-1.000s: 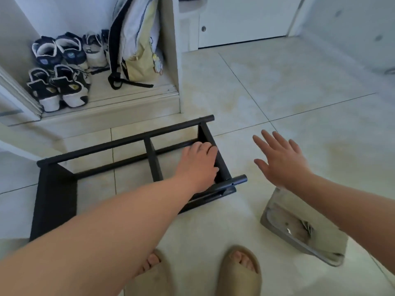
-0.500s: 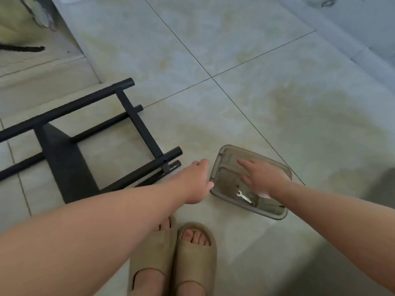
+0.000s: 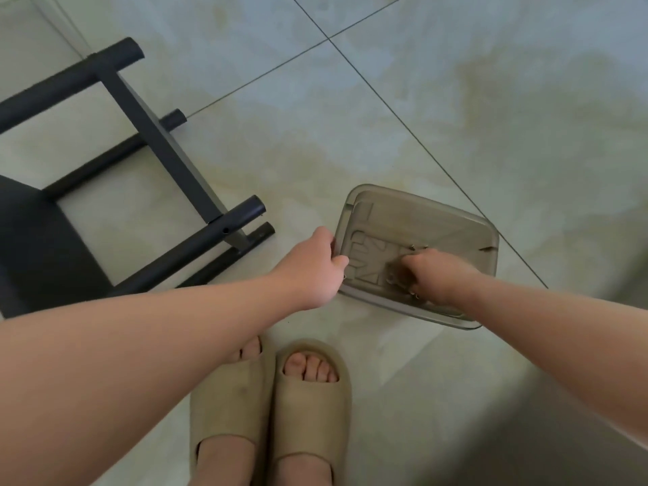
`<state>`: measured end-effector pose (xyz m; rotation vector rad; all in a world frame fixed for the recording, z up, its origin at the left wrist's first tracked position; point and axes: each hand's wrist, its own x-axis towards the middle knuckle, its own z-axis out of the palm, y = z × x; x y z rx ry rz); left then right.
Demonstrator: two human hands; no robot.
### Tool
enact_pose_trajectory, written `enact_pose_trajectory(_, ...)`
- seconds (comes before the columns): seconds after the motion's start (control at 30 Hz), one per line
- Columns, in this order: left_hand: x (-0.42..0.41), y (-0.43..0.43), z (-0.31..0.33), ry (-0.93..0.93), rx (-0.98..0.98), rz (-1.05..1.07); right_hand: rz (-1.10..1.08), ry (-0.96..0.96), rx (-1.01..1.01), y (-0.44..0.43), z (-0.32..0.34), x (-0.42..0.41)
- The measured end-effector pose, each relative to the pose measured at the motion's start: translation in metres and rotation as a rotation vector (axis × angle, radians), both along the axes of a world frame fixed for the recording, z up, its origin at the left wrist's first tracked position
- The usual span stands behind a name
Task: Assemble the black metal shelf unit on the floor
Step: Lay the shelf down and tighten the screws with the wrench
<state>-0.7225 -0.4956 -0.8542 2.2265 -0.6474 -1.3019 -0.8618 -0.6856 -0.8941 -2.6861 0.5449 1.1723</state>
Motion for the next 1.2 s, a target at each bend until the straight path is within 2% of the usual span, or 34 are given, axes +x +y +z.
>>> enact_pose_trajectory(0.17,0.0,0.003,-0.004,0.001,-0.031,0.02,-0.138,-0.188,-0.121,0.0,0.001,-0.001)
enact_pose_trajectory(0.3,-0.001,0.004,-0.002,0.019,-0.049,0.03,-0.193,-0.191,-0.167,0.004,-0.005,0.003)
enact_pose_trajectory(0.47,-0.001,0.006,-0.002,0.023,-0.056,0.04,-0.135,-0.16,-0.205,0.0,-0.009,0.011)
enact_pose_trajectory(0.7,0.002,0.011,-0.006,0.023,-0.077,0.027,-0.113,-0.2,-0.134,0.002,-0.004,0.019)
enact_pose_trajectory(0.93,0.012,0.027,0.015,-0.038,-0.052,0.059,-0.194,-0.419,-0.005,0.029,0.044,0.034)
enact_pose_trajectory(1.07,0.025,0.046,0.045,-0.111,-0.179,0.129,-0.226,-0.51,0.03,0.048,0.084,0.052)
enact_pose_trajectory(1.2,0.045,0.071,0.064,-0.276,-0.275,0.276,-0.298,-0.633,0.07,0.077,0.111,0.072)
